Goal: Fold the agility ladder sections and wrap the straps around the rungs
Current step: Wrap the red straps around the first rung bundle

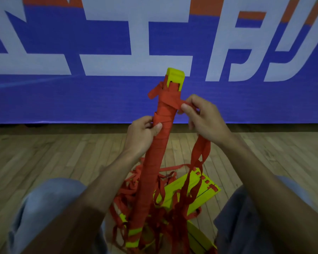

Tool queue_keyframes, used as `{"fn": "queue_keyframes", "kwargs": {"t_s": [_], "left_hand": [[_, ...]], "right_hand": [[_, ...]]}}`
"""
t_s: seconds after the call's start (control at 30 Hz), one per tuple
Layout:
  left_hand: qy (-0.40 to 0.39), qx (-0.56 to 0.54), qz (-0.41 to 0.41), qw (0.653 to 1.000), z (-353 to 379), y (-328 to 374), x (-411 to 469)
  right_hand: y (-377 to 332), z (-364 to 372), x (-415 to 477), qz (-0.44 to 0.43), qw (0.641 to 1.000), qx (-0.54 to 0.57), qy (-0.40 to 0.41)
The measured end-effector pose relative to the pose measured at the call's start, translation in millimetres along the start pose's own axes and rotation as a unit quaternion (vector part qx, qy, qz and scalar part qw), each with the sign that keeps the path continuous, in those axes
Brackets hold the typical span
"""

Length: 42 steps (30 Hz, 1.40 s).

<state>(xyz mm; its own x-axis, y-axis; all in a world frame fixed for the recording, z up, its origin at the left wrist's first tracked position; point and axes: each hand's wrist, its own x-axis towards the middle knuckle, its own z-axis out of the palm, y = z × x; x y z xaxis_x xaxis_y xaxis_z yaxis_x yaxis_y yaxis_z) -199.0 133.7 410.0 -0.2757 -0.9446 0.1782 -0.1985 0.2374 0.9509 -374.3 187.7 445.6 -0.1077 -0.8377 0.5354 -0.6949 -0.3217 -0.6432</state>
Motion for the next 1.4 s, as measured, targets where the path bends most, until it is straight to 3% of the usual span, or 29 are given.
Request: {"fn": "queue_keyframes", "kwargs": {"t_s": [0.13,0.43,0.6,0.73,0.97,1.07,1.2,1.3,1.4], "left_hand": [[-0.016,0.014,-0.01,1.0,-1,-1,-3],[-0.013,0.006,-0.061,0.998,-5,-2,-1],[-0.038,-0.056,-0.086,0.994,-3,6,-1],[-0.094,-0.098,-0.082,0.987,-7,11,-4],[-0.245,-0.203,-0.085,0.944,-2,6,-12],[-0.29,-0.228,-0.084,0.926,4,4,-15],[-0.274,-0.237,-0.089,0.928,15,4,-18],[-0.241,-0.165,-0.1,0.951,23,-10,-20],[-0.239,-0.164,-0.132,0.948,33,-21,-26]], "right_hand": [[21,5,2,-0.02,0.992,-0.121,0.0],[7,4,2,0.114,0.988,0.085,-0.06],[2,16,-1,0.105,0.984,0.145,-0.017],[-1,20,0,0.049,0.993,0.103,0.013],[-13,15,-4,0.079,0.968,0.234,-0.033],[-12,12,-6,0.106,0.955,0.279,0.006],[-10,9,-2,0.127,0.942,0.298,0.081],[-1,9,1,0.152,0.946,0.257,0.126],[3,10,0,0.168,0.951,0.199,0.164]]}}
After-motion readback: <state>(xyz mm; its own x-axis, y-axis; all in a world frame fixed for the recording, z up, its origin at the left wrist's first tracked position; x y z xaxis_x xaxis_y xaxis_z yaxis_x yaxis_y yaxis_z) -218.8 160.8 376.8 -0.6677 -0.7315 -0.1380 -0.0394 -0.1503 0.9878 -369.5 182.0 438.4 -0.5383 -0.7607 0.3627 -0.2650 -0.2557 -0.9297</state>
